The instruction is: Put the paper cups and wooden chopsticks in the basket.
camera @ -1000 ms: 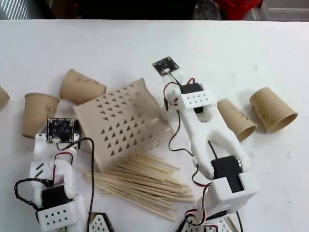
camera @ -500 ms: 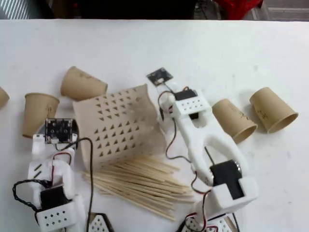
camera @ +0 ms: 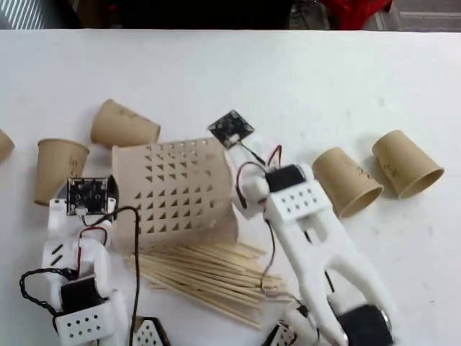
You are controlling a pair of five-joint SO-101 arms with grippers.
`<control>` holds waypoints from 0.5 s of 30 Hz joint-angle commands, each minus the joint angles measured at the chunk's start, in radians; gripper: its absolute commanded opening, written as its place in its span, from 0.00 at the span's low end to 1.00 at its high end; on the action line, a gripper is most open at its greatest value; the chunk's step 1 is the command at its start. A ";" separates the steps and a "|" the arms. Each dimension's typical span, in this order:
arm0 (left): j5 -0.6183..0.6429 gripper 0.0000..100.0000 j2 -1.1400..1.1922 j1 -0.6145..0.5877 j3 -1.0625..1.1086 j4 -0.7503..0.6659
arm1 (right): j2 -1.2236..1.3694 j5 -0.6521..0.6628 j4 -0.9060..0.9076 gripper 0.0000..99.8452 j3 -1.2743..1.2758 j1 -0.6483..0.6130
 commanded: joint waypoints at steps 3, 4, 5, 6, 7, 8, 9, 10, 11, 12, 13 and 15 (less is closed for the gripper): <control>0.005 0.24 0.010 0.016 0.000 0.011 | -0.214 0.181 -0.091 0.02 0.109 0.001; 0.005 0.24 0.010 0.016 0.000 0.011 | -0.254 0.176 -0.096 0.02 0.117 0.008; 0.005 0.24 0.010 0.016 0.000 0.011 | -0.295 0.172 -0.096 0.02 0.118 0.012; 0.005 0.24 0.010 0.018 0.000 0.011 | -0.334 0.172 -0.093 0.02 0.118 0.010; 0.005 0.24 0.010 0.018 0.000 0.011 | -0.364 0.167 -0.090 0.03 0.118 0.004; 0.005 0.24 0.010 0.018 0.000 0.011 | -0.394 0.138 -0.090 0.04 0.118 0.002; 0.005 0.24 0.010 0.018 0.000 0.011 | -0.418 0.098 -0.090 0.06 0.118 -0.004; 0.005 0.24 0.010 0.018 0.000 0.011 | -0.432 0.066 -0.090 0.09 0.118 -0.005; 0.005 0.24 0.010 0.018 0.000 0.011 | -0.437 0.046 -0.090 0.11 0.120 -0.010; 0.005 0.24 0.010 0.018 0.000 0.011 | -0.432 0.048 -0.088 0.12 0.123 -0.013; 0.005 0.24 0.010 0.018 0.000 0.011 | -0.421 0.055 -0.090 0.13 0.135 -0.016; 0.005 0.24 0.010 0.018 0.000 0.011 | -0.397 0.104 -0.090 0.13 0.163 -0.036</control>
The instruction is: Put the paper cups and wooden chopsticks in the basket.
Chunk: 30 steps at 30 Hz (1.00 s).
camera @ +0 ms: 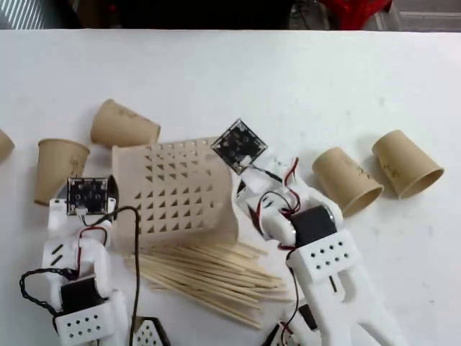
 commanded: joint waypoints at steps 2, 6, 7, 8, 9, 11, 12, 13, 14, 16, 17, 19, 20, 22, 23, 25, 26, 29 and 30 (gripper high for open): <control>0.003 0.24 0.010 0.018 0.000 0.011 | 0.016 0.110 -0.019 0.13 0.054 -0.044; 0.003 0.24 0.010 0.018 0.000 0.011 | 0.001 0.193 -0.024 0.11 0.117 -0.085; 0.003 0.24 0.010 0.018 0.000 0.011 | -0.012 0.206 -0.024 0.10 0.126 -0.104; 0.003 0.24 0.010 0.018 0.000 0.011 | -0.024 0.213 -0.024 0.09 0.138 -0.127; 0.003 0.24 0.010 0.018 0.000 0.011 | -0.036 0.213 -0.024 0.09 0.152 -0.156; 0.003 0.24 0.010 0.018 0.000 0.009 | -0.059 0.212 -0.018 0.07 0.175 -0.232; 0.003 0.24 0.010 0.018 0.000 0.009 | -0.068 0.212 -0.016 0.07 0.186 -0.272; 0.003 0.24 0.010 0.018 0.000 0.009 | -0.076 0.212 -0.016 0.06 0.192 -0.303; 0.003 0.24 0.010 0.018 0.000 0.009 | -0.076 0.212 -0.016 0.06 0.192 -0.329; 0.003 0.24 0.010 0.018 0.000 0.009 | -0.081 0.212 -0.018 0.06 0.190 -0.338; 0.003 0.24 0.010 0.018 0.000 0.009 | -0.084 0.212 -0.019 0.06 0.190 -0.337; 0.003 0.24 0.010 0.018 0.000 0.009 | -0.087 0.212 -0.019 0.06 0.190 -0.321; 0.003 0.24 0.010 0.018 0.000 0.009 | -0.087 0.212 -0.022 0.06 0.190 -0.305; 0.003 0.24 0.010 0.018 0.000 0.009 | -0.087 0.265 -0.027 0.06 0.193 -0.263; 0.003 0.24 0.010 0.018 0.000 0.009 | -0.087 0.339 -0.038 0.06 0.201 -0.245; 0.003 0.24 0.010 0.018 0.000 0.009 | -0.085 0.508 -0.067 0.07 0.227 -0.209; 0.003 0.24 0.010 0.018 0.000 0.009 | -0.085 0.585 -0.090 0.08 0.239 -0.189; 0.003 0.24 0.010 0.018 0.000 0.009 | -0.084 0.707 -0.219 0.11 0.284 -0.124; 0.003 0.24 0.010 0.018 0.000 0.009 | -0.081 0.704 -0.283 0.11 0.305 -0.108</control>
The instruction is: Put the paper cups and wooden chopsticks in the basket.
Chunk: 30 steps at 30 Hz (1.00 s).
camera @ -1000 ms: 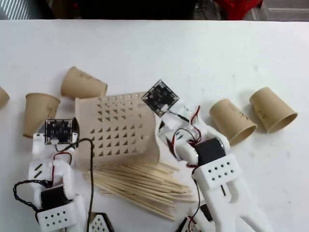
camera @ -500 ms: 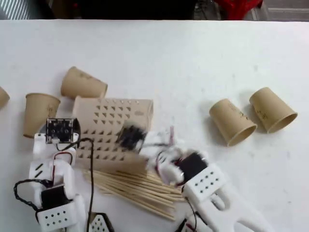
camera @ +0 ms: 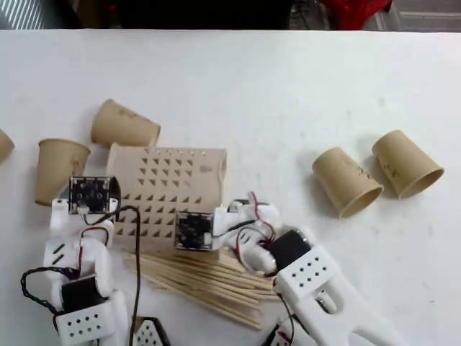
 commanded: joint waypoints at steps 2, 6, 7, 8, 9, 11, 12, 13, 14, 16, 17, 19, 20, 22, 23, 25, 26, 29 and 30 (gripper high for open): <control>0.003 0.24 0.010 0.013 0.000 0.000 | -0.019 0.057 -0.286 0.14 0.074 0.058; 0.003 0.24 0.010 0.013 0.000 0.002 | -0.018 -0.057 -0.409 0.26 0.133 0.067; 0.003 0.24 0.010 0.013 0.000 0.002 | -0.019 -0.063 -0.409 0.28 0.137 0.062; 0.003 0.24 0.010 0.013 0.000 0.002 | -0.025 -0.068 -0.414 0.28 0.141 0.062; 0.003 0.24 0.010 0.013 0.000 0.002 | -0.025 -0.066 -0.426 0.27 0.143 0.061; 0.003 0.24 0.010 0.013 0.000 0.002 | -0.022 -0.060 -0.493 0.26 0.152 0.061; 0.003 0.24 0.010 0.013 0.000 0.002 | -0.019 -0.034 -0.521 0.26 0.161 0.059; 0.003 0.24 0.010 0.013 0.000 0.002 | -0.022 0.014 -0.544 0.25 0.175 0.044; 0.003 0.24 0.010 0.013 0.000 0.002 | -0.025 0.069 -0.558 0.24 0.189 0.024; 0.003 0.24 0.010 0.013 0.000 0.002 | -0.025 0.183 -0.570 0.20 0.212 -0.013; 0.003 0.24 0.010 0.013 0.000 0.002 | -0.025 0.235 -0.568 0.19 0.215 -0.033; 0.003 0.24 0.010 0.013 0.000 0.005 | -0.025 0.331 -0.568 0.16 0.215 -0.073; 0.003 0.24 0.010 0.013 0.000 0.005 | -0.025 0.376 -0.565 0.15 0.215 -0.090; 0.003 0.24 0.010 0.013 0.000 0.005 | -0.022 0.448 -0.562 0.14 0.218 -0.127; 0.003 0.24 0.010 0.013 0.000 0.005 | -0.022 0.465 -0.562 0.13 0.218 -0.137; 0.003 0.24 0.010 0.013 0.000 0.005 | -0.019 0.488 -0.562 0.12 0.218 -0.150; 0.003 0.24 0.010 0.013 0.000 0.005 | -0.018 0.500 -0.561 0.11 0.221 -0.151; 0.003 0.24 0.010 0.013 0.000 0.005 | -0.025 0.529 -0.568 0.04 0.249 -0.148; 0.003 0.24 0.010 0.013 0.000 0.005 | -0.025 0.528 -0.568 0.01 0.252 -0.147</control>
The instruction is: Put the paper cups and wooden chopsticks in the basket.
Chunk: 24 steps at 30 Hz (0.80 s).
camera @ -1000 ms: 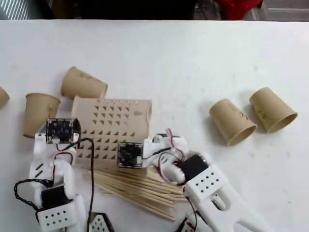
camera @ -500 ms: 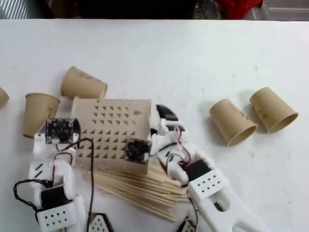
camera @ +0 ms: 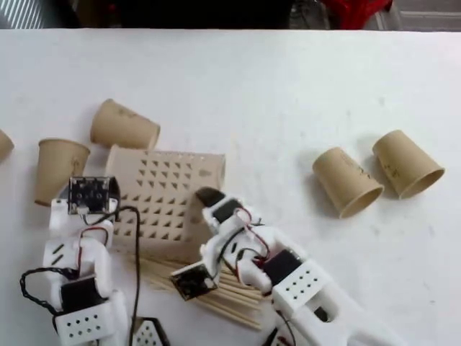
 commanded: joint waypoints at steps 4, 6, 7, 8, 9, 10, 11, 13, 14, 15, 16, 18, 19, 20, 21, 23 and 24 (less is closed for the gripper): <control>0.005 0.24 0.010 0.013 0.000 0.005 | -0.001 -0.064 -0.012 0.02 -0.018 -0.015; 0.005 0.24 0.010 0.013 0.000 0.005 | -0.001 -0.153 -0.021 0.02 -0.049 0.001; 0.005 0.24 0.010 0.013 0.000 0.005 | -0.001 -0.193 -0.021 0.02 -0.064 0.015; 0.005 0.24 0.010 0.013 0.000 0.005 | -0.001 -0.233 -0.019 0.02 -0.081 0.030; 0.005 0.24 0.010 0.013 0.000 0.005 | -0.001 -0.275 -0.019 0.02 -0.095 0.053; 0.005 0.24 0.010 0.013 0.000 0.005 | -0.001 -0.328 -0.019 0.02 -0.110 0.074; 0.005 0.24 0.010 0.013 0.000 0.005 | -0.001 -0.381 -0.016 0.02 -0.129 0.097; 0.005 0.24 0.010 0.013 0.000 0.005 | -0.001 -0.451 -0.012 0.02 -0.163 0.142; 0.005 0.24 0.010 0.013 0.000 0.005 | -0.001 -0.465 -0.012 0.02 -0.175 0.162; 0.005 0.24 0.010 0.013 0.000 0.005 | -0.001 -0.471 -0.012 0.02 -0.186 0.177; 0.005 0.24 0.010 0.013 0.000 0.005 | -0.001 -0.473 -0.013 0.02 -0.195 0.188; 0.005 0.24 0.010 0.013 0.000 0.005 | -0.002 -0.499 -0.018 0.02 -0.213 0.206; 0.005 0.24 0.010 0.013 0.000 0.005 | -0.002 -0.523 -0.013 0.02 -0.226 0.217; 0.005 0.24 0.010 0.013 0.000 0.005 | -0.002 -0.552 -0.012 0.02 -0.241 0.228; 0.005 0.24 0.010 0.013 0.000 0.005 | -0.002 -0.575 -0.012 0.02 -0.253 0.240; 0.005 0.24 0.010 0.013 0.000 0.003 | -0.002 -0.605 -0.010 0.02 -0.270 0.262; 0.005 0.24 0.010 0.013 0.000 0.003 | -0.002 -0.617 -0.005 0.02 -0.276 0.271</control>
